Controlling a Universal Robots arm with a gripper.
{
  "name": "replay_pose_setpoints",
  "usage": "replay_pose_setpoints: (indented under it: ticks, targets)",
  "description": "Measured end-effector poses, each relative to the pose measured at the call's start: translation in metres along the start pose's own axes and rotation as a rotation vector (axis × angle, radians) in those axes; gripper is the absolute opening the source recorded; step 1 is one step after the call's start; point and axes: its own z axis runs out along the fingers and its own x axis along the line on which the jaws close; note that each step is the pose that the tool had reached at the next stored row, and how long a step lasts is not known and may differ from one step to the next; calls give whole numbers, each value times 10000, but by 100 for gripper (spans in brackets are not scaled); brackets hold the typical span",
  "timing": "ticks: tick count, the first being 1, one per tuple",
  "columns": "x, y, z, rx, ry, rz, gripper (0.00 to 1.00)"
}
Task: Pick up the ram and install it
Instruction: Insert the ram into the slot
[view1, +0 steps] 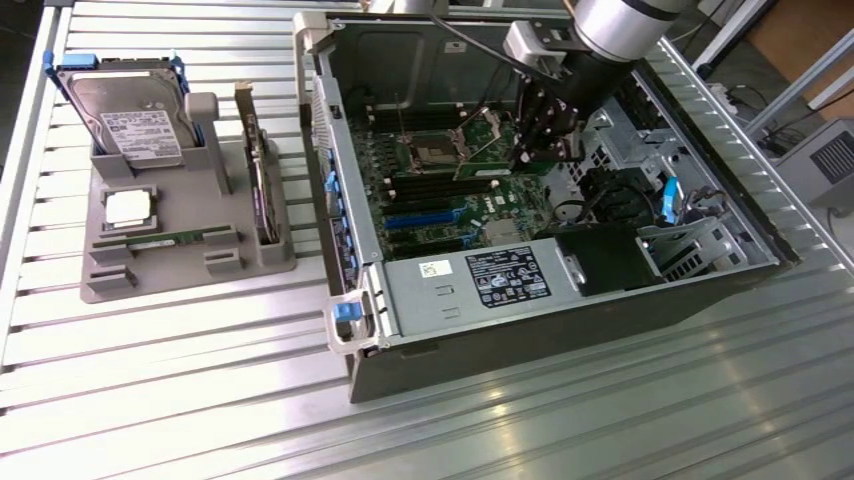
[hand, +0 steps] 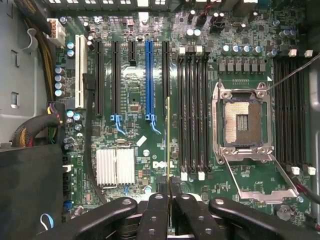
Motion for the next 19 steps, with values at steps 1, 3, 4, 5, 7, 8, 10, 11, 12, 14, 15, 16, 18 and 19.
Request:
replay_pose_setpoints:
  ticks: [1,3,4,5,7,8,10,11,12,14,15,16,18,19]
  targets:
    - [0,11,5,0,-1,-1,12]
    - [1,40,13,0,1,0,12]
    - [1,52,16,0,-1,0,12]
    - [1,73,21,0,-1,0,12]
    - [3,127,29,0,-2,-1,12]
    - [3,167,32,1,-1,-1,12]
    - [-6,197,36,1,-2,-1,12]
    - [-17,219,39,1,-2,0,12]
    - [-37,240,42,1,-1,-4,12]
    - [-97,244,44,-7,28,-194,12]
    - [-118,246,45,-11,39,-277,12]
    - [-120,275,50,-11,38,-285,12]
    - [-119,340,59,-11,39,-286,12]
    - [-119,353,62,-11,39,-288,12]
